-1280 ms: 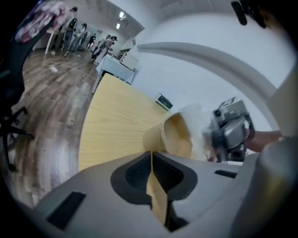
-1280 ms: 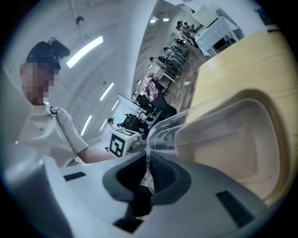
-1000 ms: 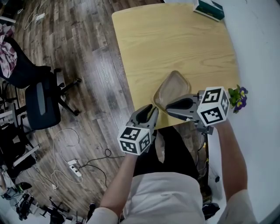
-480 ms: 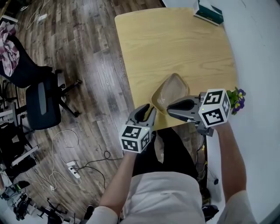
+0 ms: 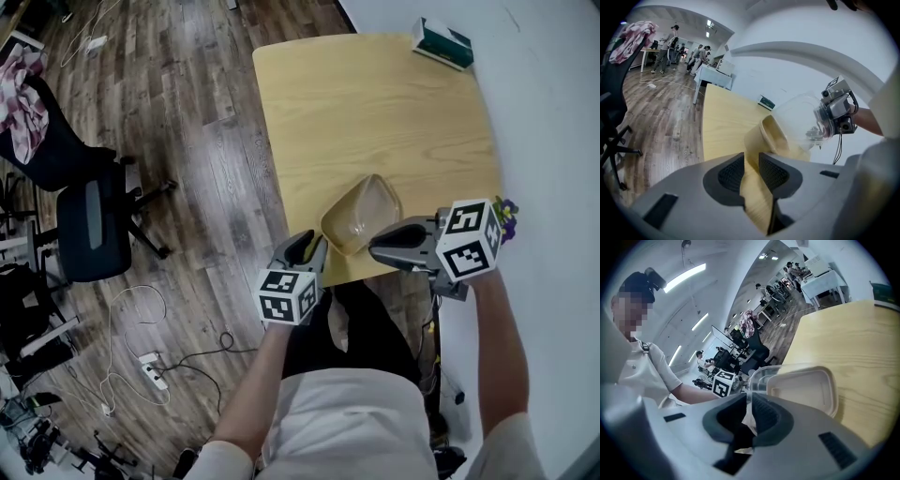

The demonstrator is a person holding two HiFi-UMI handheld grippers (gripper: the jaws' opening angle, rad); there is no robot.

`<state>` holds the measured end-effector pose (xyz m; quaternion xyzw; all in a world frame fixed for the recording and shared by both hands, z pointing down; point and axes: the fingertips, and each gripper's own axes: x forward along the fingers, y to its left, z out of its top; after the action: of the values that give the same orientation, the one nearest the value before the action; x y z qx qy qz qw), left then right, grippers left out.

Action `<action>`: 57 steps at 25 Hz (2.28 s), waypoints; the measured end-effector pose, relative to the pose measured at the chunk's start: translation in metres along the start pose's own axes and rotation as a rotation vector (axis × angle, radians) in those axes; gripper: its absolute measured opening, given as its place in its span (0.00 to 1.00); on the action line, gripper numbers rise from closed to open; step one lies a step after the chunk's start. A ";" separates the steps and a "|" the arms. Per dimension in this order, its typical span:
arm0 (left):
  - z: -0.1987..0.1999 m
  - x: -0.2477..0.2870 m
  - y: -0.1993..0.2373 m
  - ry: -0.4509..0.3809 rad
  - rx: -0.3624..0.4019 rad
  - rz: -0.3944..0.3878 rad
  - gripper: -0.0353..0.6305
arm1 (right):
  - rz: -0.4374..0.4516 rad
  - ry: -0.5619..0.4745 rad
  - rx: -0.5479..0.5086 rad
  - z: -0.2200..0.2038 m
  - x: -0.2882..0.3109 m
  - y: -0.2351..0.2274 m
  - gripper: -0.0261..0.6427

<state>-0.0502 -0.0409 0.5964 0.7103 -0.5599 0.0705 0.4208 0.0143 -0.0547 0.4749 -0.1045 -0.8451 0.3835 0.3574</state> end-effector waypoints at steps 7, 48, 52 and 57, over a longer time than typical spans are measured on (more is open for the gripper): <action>0.001 -0.007 0.001 0.001 0.005 -0.001 0.18 | -0.101 0.073 -0.024 -0.007 -0.004 -0.005 0.11; -0.004 -0.009 -0.010 0.126 0.004 -0.045 0.13 | -0.283 0.109 -0.159 -0.024 0.034 0.006 0.11; -0.001 -0.009 -0.003 0.119 -0.017 -0.021 0.11 | -0.331 0.081 -0.186 -0.018 0.025 0.007 0.11; 0.002 -0.007 -0.001 0.120 -0.018 -0.006 0.11 | -0.400 0.048 -0.211 -0.007 0.009 0.007 0.10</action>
<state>-0.0528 -0.0368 0.5911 0.7027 -0.5320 0.1064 0.4602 0.0118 -0.0419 0.4781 0.0194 -0.8757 0.2119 0.4335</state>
